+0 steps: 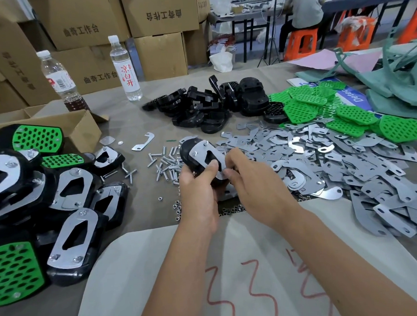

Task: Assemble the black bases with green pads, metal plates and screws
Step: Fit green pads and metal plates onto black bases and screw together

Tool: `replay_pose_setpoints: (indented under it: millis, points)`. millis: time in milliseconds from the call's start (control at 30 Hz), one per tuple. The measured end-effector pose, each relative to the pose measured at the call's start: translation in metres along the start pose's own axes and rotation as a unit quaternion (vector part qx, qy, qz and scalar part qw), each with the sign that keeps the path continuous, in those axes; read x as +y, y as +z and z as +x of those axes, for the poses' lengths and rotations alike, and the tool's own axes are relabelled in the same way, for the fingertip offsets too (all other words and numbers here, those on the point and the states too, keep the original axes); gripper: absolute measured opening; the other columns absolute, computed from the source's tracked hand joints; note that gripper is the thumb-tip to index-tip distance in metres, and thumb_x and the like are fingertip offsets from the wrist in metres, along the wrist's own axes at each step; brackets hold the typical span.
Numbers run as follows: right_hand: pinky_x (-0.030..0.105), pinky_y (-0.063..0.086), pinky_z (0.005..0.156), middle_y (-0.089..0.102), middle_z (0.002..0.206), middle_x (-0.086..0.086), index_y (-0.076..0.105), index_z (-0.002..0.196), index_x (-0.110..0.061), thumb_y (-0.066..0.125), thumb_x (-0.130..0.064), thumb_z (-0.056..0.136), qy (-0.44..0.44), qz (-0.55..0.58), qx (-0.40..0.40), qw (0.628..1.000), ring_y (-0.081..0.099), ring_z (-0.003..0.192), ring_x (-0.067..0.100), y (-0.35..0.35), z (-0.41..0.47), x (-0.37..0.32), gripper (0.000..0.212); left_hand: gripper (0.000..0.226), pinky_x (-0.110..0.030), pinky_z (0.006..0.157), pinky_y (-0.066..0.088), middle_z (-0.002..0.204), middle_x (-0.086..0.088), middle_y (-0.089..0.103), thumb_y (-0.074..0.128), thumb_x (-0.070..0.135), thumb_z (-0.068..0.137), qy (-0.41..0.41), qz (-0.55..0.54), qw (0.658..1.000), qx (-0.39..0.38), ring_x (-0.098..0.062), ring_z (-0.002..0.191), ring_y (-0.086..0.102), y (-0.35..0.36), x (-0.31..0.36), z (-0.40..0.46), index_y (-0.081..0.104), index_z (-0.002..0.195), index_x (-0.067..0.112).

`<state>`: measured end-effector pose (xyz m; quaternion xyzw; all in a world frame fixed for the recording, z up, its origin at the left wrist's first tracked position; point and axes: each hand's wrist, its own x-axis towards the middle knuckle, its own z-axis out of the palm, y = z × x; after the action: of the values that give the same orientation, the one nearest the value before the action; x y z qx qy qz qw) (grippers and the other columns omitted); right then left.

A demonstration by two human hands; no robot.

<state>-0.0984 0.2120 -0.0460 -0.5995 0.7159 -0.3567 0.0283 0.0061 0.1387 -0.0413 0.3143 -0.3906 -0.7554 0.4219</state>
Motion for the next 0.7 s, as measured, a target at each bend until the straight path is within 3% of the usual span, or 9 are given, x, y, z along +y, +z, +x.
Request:
replay_pose_setpoints:
  millis: [100,233,333,500,600,700]
  points:
    - [0.044,0.044,0.06,0.054,0.073,-0.004,0.035,0.096,-0.027,0.04,-0.03,0.108,-0.011,-0.027,-0.008,1.0,0.05,0.07,0.026,-0.002,-0.001,-0.002,0.013,0.024,-0.037,0.064,0.061,0.098,-0.01,0.072,0.055,0.008,0.102,-0.001,-0.006,1.0,-0.027,-0.024,0.078,0.069,-0.001,0.004,-0.001,0.057,0.126,0.005]
    - [0.042,0.04,0.06,0.051,0.076,-0.003,0.034,0.091,-0.025,0.037,-0.034,0.109,-0.006,-0.072,0.032,0.997,0.048,0.072,0.029,-0.005,0.0,0.002,0.02,0.025,-0.061,0.089,0.055,0.108,-0.022,0.068,0.048,0.004,0.103,-0.01,-0.004,0.998,-0.06,-0.037,0.096,0.066,-0.002,0.004,0.0,0.055,0.126,0.004]
    - [0.04,0.033,0.058,0.046,0.072,-0.005,0.034,0.085,-0.024,0.036,-0.037,0.109,0.014,-0.079,0.055,0.995,0.045,0.07,0.026,-0.007,0.0,0.006,0.027,0.023,-0.052,0.089,0.061,0.111,-0.02,0.072,0.057,0.002,0.101,0.002,0.025,0.998,-0.051,-0.03,0.096,0.072,-0.001,0.003,-0.002,0.059,0.125,0.0]
    - [0.039,0.029,0.058,0.043,0.062,-0.006,0.036,0.075,-0.024,0.038,-0.04,0.109,0.021,-0.056,0.076,0.995,0.045,0.064,0.024,-0.009,0.0,0.007,0.038,0.025,-0.043,0.068,0.063,0.09,-0.015,0.071,0.071,0.008,0.095,0.018,0.047,0.998,-0.031,-0.026,0.079,0.073,-0.002,0.001,-0.002,0.055,0.11,-0.004]
    - [0.04,0.029,0.06,0.043,0.066,-0.007,0.038,0.084,-0.022,0.034,-0.038,0.11,-0.006,-0.034,0.046,0.998,0.043,0.066,0.021,-0.011,-0.002,0.006,0.031,0.032,-0.055,0.076,0.064,0.078,-0.011,0.067,0.075,0.015,0.093,0.024,0.043,0.999,-0.014,-0.029,0.076,0.066,-0.002,0.002,-0.001,0.052,0.107,-0.003]
    - [0.043,0.036,0.06,0.042,0.065,-0.006,0.038,0.086,-0.017,0.037,-0.032,0.111,-0.033,0.007,0.039,0.999,0.042,0.065,0.021,-0.011,-0.002,0.007,0.028,0.031,-0.056,0.079,0.063,0.072,-0.007,0.066,0.08,0.024,0.089,0.036,0.057,0.998,-0.009,-0.031,0.077,0.067,-0.004,0.002,0.002,0.054,0.097,0.009]
